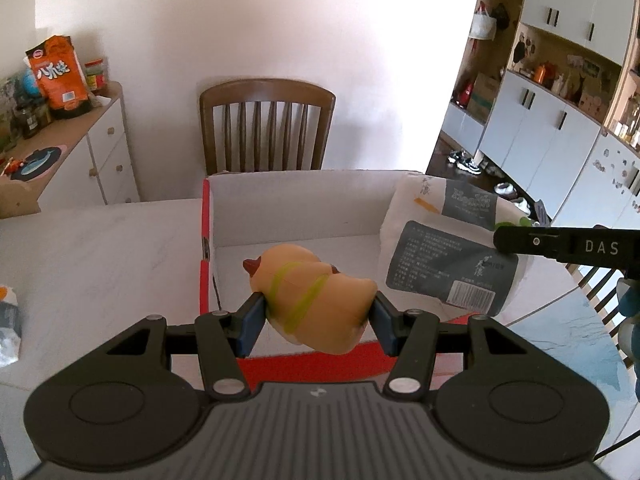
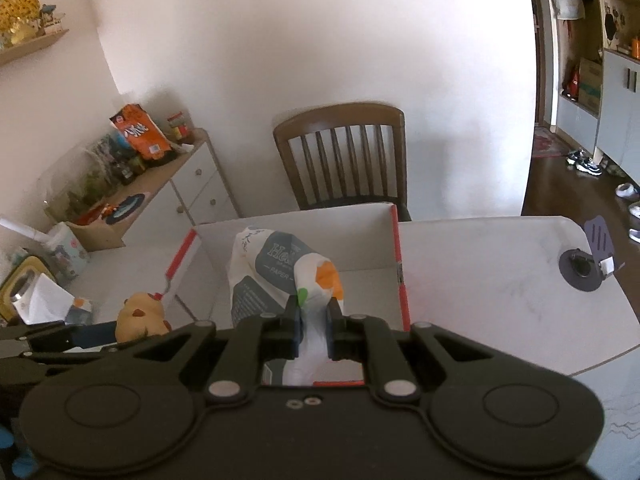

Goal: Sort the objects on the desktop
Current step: 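Carry plush toy and white-green bag with both grippers over the red box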

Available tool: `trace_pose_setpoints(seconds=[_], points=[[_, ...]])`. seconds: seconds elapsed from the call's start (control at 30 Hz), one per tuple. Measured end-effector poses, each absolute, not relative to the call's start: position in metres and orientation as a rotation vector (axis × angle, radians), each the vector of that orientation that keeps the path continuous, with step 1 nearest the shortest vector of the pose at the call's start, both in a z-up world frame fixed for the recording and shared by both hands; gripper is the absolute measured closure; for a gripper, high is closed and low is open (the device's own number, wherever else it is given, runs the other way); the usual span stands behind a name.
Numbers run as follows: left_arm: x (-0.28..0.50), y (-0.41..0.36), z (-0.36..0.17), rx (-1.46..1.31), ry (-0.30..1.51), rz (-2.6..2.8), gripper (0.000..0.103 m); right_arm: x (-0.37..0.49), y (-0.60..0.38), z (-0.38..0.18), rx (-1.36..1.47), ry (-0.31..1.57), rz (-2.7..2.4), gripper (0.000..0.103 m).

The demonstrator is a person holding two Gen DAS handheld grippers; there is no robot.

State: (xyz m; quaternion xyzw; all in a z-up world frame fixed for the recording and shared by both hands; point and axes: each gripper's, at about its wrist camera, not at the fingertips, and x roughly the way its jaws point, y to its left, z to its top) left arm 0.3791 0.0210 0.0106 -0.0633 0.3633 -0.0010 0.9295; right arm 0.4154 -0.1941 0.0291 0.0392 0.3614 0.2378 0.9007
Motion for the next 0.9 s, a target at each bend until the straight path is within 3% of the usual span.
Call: trace_pose_setpoints(seconds=[0.9], points=[[0.461,0.017,-0.036,0.004,0.866,-0.046,0.048,0.454,-0.142,-0.02,-0.07,0.8,0.431,0.091]])
